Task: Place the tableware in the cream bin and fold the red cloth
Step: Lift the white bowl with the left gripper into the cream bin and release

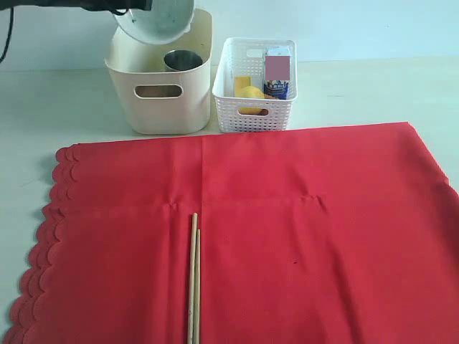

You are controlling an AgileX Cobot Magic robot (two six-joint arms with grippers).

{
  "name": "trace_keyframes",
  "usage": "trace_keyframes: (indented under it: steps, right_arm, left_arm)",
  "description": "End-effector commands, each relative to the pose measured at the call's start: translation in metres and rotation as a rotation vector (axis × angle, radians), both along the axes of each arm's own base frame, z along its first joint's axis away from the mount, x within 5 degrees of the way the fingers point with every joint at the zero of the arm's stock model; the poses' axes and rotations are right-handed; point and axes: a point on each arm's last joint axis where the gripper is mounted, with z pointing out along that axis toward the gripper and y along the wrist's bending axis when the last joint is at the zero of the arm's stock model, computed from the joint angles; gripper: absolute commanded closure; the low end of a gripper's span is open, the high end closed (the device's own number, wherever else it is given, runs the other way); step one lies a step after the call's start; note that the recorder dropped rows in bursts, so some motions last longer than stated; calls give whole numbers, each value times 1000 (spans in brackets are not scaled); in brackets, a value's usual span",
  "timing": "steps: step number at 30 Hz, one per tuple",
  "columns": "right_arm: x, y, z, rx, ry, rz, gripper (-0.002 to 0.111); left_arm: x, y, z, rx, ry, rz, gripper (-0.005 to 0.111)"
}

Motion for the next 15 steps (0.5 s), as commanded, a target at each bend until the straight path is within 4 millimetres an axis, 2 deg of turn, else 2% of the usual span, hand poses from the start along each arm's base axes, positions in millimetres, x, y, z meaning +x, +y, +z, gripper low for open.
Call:
trace_keyframes:
  steps: [1,5,13,15]
  right_arm:
    - [0,0,-1,0,-6,-4,108]
    - [0,0,-1,0,-4,-4,108]
    - [0,0,-1,0,-4,-4,108]
    - [0,0,-1,0,-4,-4,108]
  left_arm:
    - [24,0,-22,10,-10,17,106]
    - [34,-3,-45,19,23,16,106]
    - [42,-5,-69,82,43,-10,106]
    - [42,-5,-72,90,49,-13,100]
